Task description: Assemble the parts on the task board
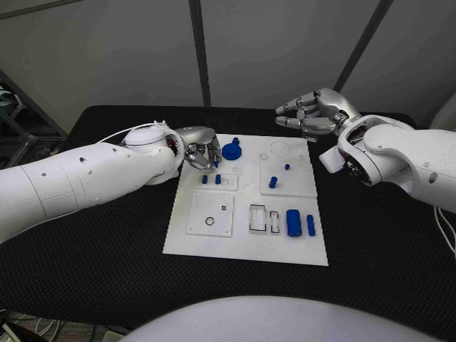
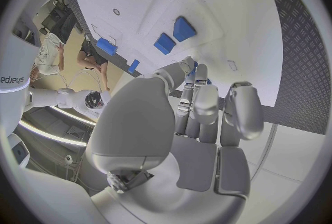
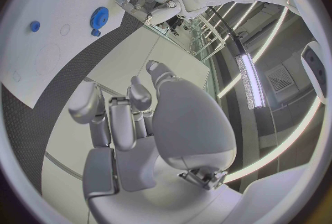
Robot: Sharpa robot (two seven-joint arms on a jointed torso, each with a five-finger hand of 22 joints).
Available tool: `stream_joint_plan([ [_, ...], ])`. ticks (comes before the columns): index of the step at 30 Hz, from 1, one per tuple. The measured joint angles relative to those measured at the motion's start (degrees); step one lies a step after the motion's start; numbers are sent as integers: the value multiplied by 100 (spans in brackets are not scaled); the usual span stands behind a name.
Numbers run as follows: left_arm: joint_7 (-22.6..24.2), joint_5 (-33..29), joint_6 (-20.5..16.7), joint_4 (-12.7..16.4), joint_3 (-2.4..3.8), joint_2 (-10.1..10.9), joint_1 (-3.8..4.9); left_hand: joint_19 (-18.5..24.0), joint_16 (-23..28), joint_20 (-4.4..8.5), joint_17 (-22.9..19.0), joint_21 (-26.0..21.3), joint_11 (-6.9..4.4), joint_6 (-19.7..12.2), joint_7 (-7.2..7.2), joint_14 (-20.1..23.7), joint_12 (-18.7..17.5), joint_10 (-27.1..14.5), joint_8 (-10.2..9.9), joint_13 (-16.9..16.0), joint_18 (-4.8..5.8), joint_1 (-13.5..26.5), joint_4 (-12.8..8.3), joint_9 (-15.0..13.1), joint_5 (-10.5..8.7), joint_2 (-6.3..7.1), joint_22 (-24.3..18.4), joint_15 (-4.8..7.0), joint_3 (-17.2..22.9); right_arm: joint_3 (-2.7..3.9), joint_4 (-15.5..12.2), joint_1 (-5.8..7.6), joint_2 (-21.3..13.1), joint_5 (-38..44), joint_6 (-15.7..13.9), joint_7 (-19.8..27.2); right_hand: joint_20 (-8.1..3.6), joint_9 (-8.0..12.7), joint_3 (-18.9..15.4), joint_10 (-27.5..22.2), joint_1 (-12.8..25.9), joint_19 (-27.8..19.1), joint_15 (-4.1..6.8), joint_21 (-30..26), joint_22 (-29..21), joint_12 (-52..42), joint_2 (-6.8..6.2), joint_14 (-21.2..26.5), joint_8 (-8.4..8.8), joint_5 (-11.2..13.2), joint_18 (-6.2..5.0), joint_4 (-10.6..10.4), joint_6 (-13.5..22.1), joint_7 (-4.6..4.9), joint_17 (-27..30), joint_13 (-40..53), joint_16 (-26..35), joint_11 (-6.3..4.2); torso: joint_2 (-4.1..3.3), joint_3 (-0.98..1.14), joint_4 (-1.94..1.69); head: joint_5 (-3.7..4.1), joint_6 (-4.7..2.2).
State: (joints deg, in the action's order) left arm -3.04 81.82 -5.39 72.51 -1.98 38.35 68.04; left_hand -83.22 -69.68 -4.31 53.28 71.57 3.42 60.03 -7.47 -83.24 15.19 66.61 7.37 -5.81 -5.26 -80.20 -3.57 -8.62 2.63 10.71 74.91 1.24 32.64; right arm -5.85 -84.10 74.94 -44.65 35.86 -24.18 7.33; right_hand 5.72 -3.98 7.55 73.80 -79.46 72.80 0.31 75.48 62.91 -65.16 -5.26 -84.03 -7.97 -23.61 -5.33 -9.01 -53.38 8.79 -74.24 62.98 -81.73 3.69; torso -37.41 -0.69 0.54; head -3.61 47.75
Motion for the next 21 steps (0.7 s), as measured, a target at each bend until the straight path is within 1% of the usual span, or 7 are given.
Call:
stream_joint_plan([
  [2,0,-2,1,-5,-2,-1,-2,0,0,0,-7,0,-1,-28,8,0,-34,-36,-27,16,0,23,0,23,0,23,0,0,0,0,1,0,0,0,0,0,0,0,0,0,0,0,0,0,0,0,0,0,0,0,0,0,0,0,0,0,0,0,0,1,0,1,1],
  [4,0,-5,2,-7,-2,-1,-3,0,0,0,-15,0,30,-68,10,0,-68,-68,-72,26,0,46,-2,46,0,46,0,0,-2,0,1,0,0,0,0,0,0,0,0,0,0,0,0,0,0,0,0,0,0,0,0,0,0,0,0,0,0,0,0,1,0,1,1],
  [5,0,-6,2,-8,-2,-1,-3,0,0,0,-17,0,15,-78,-1,0,-93,-82,-72,34,-1,51,-15,54,0,51,0,0,-15,0,1,0,0,0,0,0,0,0,0,0,0,0,0,0,0,0,0,0,0,0,0,0,0,0,0,0,0,0,0,1,0,1,2],
  [11,0,-10,3,-15,-2,-1,-4,0,-21,0,-23,0,29,-88,-11,0,-129,-109,-97,44,0,51,-15,77,0,51,0,0,-16,0,2,0,-3,0,1,-1,0,0,0,0,0,0,0,0,0,0,0,0,0,0,0,0,0,0,0,0,0,0,0,1,0,-2,2],
  [14,0,-12,3,-16,-2,0,-5,0,-21,0,-32,0,60,-140,0,0,-166,-139,-144,59,0,69,-16,99,0,69,0,0,-16,0,2,0,-4,0,1,-1,0,0,0,0,0,0,0,0,0,0,0,0,0,0,0,0,0,0,0,0,0,0,1,0,0,-2,2],
  [17,0,-13,3,-17,-2,5,-5,0,-21,0,-41,0,39,-234,9,0,-197,-160,-229,71,0,73,-32,142,0,73,0,0,-32,0,2,0,-5,0,1,-2,0,0,3,0,1,0,0,0,0,0,1,0,0,0,0,-3,0,0,1,0,0,0,2,0,0,-2,2],
  [21,-6,-15,2,-19,-2,13,-6,-21,-44,-21,-50,0,81,-334,30,0,-260,-222,-310,91,-1,103,-32,198,0,104,0,0,-31,0,8,0,-5,0,1,-2,0,0,17,0,25,0,0,0,-2,0,25,0,0,0,0,-17,0,0,1,-3,0,0,3,1,-1,3,-3],
])
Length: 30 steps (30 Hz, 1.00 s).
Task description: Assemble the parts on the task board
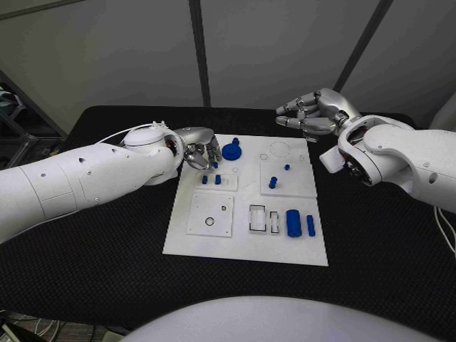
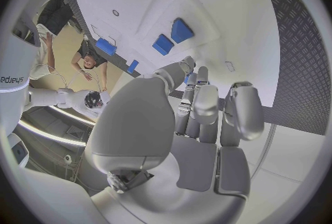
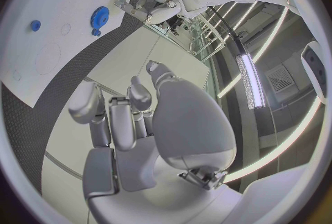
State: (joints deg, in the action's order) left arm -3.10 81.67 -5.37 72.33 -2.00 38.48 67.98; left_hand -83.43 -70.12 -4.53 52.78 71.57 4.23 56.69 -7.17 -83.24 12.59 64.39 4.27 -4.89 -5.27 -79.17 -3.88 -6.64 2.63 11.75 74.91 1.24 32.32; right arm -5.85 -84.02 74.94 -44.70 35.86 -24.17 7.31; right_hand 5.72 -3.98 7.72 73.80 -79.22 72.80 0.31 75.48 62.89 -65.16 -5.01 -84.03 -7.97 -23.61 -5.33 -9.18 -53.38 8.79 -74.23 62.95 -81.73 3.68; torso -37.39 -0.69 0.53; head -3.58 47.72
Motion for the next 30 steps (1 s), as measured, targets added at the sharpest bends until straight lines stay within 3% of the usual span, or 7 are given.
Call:
stream_joint_plan([
  [10,-27,-9,-20,48,0,120,-6,65,-23,-65,-32,-210,95,-115,-33,-9,-222,-318,-49,86,0,45,-12,86,0,45,0,-96,-59,0,111,0,1,101,32,-38,-20,0,105,-537,-66,-20,0,-121,-148,765,-52,0,0,0,0,105,22,19,78,-762,67,-11,0,-4,-1,4,-4],
  [16,19,-105,-231,131,6,273,-11,228,-65,-122,-51,-721,163,-163,-82,1,-319,-530,-49,115,1,71,5,138,0,71,-167,-145,-172,-1,217,0,-18,539,132,-116,-41,-10,563,-1441,-376,-105,21,-238,-326,2318,-112,21,-95,68,0,259,-207,-12,370,-2186,291,-19,3,-7,-3,4,-12],
  [21,175,-334,-565,227,81,432,-17,375,-53,-147,-145,-1065,163,-98,-146,49,-319,-530,-27,107,-1,70,64,151,0,70,-385,-193,-254,-1,231,0,-62,1122,245,-177,-61,-11,1029,-1533,-527,-125,35,-256,-340,3250,-225,7,-132,188,0,423,-428,-4,496,-2996,372,-22,4,-9,-3,14,-33],
  [23,279,-524,-715,275,113,505,-17,560,146,-164,-434,-1472,163,-15,-215,231,-315,-530,24,97,-9,96,79,151,0,43,-639,-216,-269,-1,230,-1,-85,1417,290,-207,-61,-11,1199,-1418,-545,-125,35,-256,-315,3665,-243,7,-133,215,0,499,-512,4,496,-3386,373,-12,8,-8,-3,40,-51],
  [24,358,-701,-818,308,134,560,-17,642,266,-175,-620,-1663,182,58,-216,333,-284,-512,40,97,-200,119,94,151,0,17,-757,-221,-284,-1,226,-1,-102,1632,320,-230,-61,-11,1269,-1331,-543,-125,34,-256,-299,3863,-245,7,-133,215,0,541,-555,3,496,-3573,373,-7,9,-8,-3,55,-62],
  [25,426,-873,-895,337,146,605,-17,759,423,-177,-872,-1912,187,118,-225,455,-233,-442,48,83,-269,131,102,151,0,1,-912,-222,-280,-1,222,-2,-114,1798,340,-250,-61,-11,1314,-1287,-527,-125,34,-256,-281,4027,-261,7,-133,215,0,586,-579,-21,496,-3722,373,0,10,-8,-3,74,-72],
  [30,886,-2315,-1241,540,167,842,-15,1174,1074,-161,-1876,-2798,121,300,-193,937,1,-92,133,21,-274,35,142,156,0,-131,-1454,-178,-202,-2,190,-12,-175,2748,436,-399,-61,-11,1416,-1169,-462,-125,34,-222,-237,4536,-327,8,-133,215,0,688,-656,0,487,-4149,373,37,7,-5,7,218,-124],
])
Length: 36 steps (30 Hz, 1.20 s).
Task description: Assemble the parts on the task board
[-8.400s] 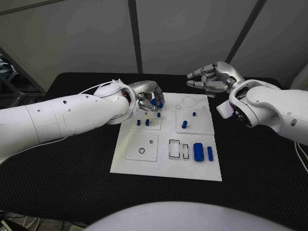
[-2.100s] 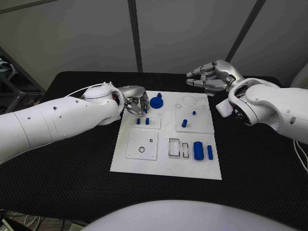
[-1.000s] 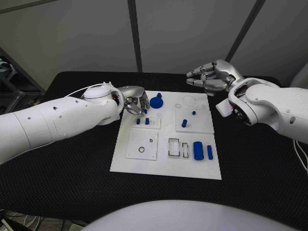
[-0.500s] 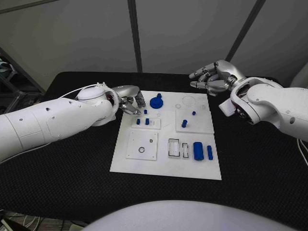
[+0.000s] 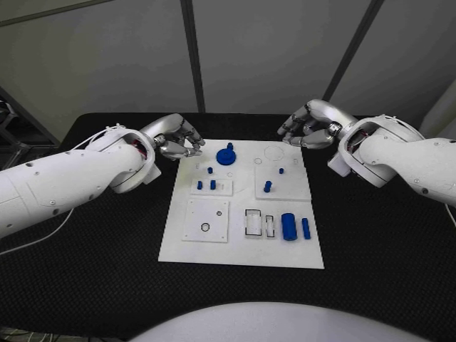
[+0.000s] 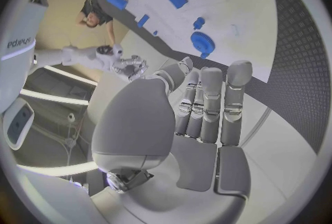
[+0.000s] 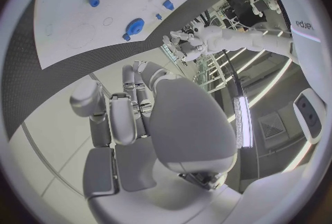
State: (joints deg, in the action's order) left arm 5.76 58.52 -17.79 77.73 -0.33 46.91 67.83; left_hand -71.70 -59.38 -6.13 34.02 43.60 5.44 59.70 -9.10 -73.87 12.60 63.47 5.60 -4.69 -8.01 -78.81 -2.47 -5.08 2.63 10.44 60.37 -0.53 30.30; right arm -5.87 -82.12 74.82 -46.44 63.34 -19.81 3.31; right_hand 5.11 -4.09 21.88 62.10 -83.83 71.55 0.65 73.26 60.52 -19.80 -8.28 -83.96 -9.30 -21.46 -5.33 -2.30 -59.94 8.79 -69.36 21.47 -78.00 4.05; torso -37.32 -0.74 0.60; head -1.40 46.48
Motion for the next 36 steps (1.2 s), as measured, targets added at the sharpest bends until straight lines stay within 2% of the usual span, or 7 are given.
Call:
stream_joint_plan([
  [1,96,-325,-50,46,2,31,0,74,99,6,-147,-142,-16,11,10,74,32,30,0,-9,-89,-16,0,0,0,-15,-87,0,0,0,-5,-6,-12,170,16,-37,7,0,10,4,8,1,0,1,0,84,-8,0,0,0,0,-10,-1,1,-4,-65,0,4,-2,1,0,29,-7],
  [2,217,-747,-103,113,6,69,0,176,201,12,-287,-338,-32,33,-11,159,55,46,7,-17,-365,-3,0,0,0,-24,-208,7,0,0,-12,-18,-24,379,36,-88,38,0,22,4,41,-5,0,2,0,151,-41,0,0,21,0,-10,-1,1,-4,-115,0,5,-2,2,0,57,-14],
  [5,529,-1766,-179,314,10,169,-2,408,363,17,-445,-755,-32,61,0,346,91,46,30,-19,-349,-21,0,24,0,-67,-455,3,0,-1,-36,-64,-39,853,90,-230,45,7,30,4,117,-1,-12,2,-1,366,-96,-11,44,32,0,-1,-1,1,4,-271,31,5,-5,1,0,118,-27],
  [13,1261,-4030,-168,817,12,416,-75,559,501,9,-580,-936,-42,61,0,554,290,117,40,-66,-343,-4,-33,59,0,-84,-554,4,-33,-5,-111,-206,-31,1850,282,-644,93,23,117,-7,288,-49,-45,2,-47,837,-164,2,177,116,0,-13,46,-3,87,-671,67,98,-12,2,0,219,-59],
  [16,1400,-4429,-143,903,12,466,-82,600,501,8,-613,-975,-58,74,13,568,350,165,40,-90,-337,11,-30,59,0,-98,-577,3,-83,-5,-116,-250,-13,2032,332,-732,93,23,151,-6,319,-49,-45,-22,-54,909,-195,2,225,133,0,9,46,-3,96,-781,67,99,-12,2,0,232,-64],
  [17,1442,-4552,-135,926,12,480,-84,600,501,8,-621,-979,-69,81,21,583,382,192,40,-101,-34,10,-47,65,0,-97,-585,18,-100,-5,-117,-267,-4,2088,350,-761,93,22,155,16,319,-49,-45,-23,-54,940,-195,2,237,133,0,13,46,-3,96,-824,67,115,-12,2,0,236,-66],
  [36,1799,-5534,-47,1062,12,591,-98,600,524,8,-674,-1041,-92,102,41,589,531,250,67,-153,-44,1,-46,77,0,-149,-621,24,-210,-7,-22,-544,245,2606,604,-1031,112,22,204,76,369,-29,-86,-23,-38,1127,-295,2,361,253,0,30,87,38,103,-1172,93,137,-15,-4,-10,241,-37],
])
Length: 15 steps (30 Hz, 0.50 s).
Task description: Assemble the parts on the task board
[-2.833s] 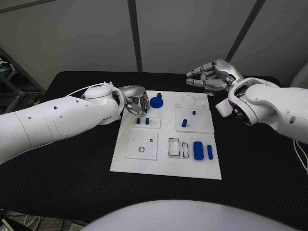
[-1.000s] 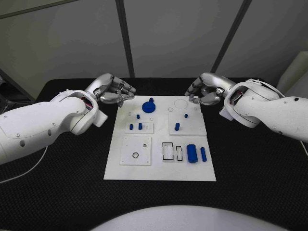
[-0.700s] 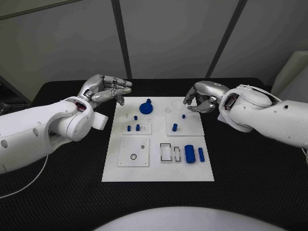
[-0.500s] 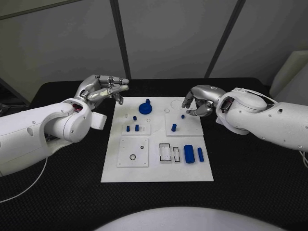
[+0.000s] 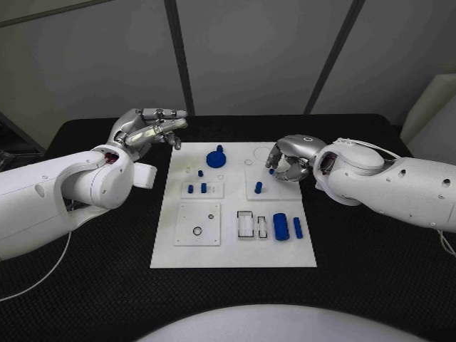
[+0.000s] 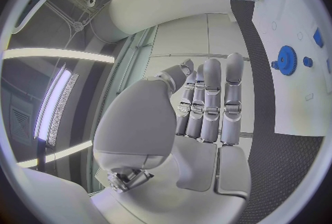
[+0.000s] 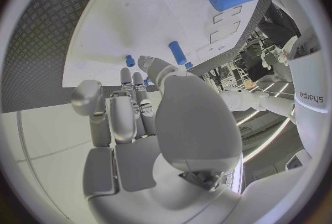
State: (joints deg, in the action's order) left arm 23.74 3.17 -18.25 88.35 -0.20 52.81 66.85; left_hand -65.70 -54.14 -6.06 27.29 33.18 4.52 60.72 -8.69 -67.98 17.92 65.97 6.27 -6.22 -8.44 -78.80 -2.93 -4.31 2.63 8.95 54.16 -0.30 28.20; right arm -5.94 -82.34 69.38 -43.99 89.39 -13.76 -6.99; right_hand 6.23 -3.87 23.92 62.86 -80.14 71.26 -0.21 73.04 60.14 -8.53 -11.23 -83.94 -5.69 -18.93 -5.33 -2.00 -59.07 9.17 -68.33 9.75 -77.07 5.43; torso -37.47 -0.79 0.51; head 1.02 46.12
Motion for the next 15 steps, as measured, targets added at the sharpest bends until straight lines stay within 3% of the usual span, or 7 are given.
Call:
stream_joint_plan([
  [15,33,-135,31,7,0,12,0,0,0,0,-23,-23,1,0,0,0,22,-1,0,-12,0,24,23,12,0,-23,-19,-1,-54,0,250,-64,200,100,43,-45,43,0,92,63,-2,43,0,0,71,22,1,0,59,51,-1,62,0,0,-70,-114,-25,19,0,6,-3,-15,28],
])
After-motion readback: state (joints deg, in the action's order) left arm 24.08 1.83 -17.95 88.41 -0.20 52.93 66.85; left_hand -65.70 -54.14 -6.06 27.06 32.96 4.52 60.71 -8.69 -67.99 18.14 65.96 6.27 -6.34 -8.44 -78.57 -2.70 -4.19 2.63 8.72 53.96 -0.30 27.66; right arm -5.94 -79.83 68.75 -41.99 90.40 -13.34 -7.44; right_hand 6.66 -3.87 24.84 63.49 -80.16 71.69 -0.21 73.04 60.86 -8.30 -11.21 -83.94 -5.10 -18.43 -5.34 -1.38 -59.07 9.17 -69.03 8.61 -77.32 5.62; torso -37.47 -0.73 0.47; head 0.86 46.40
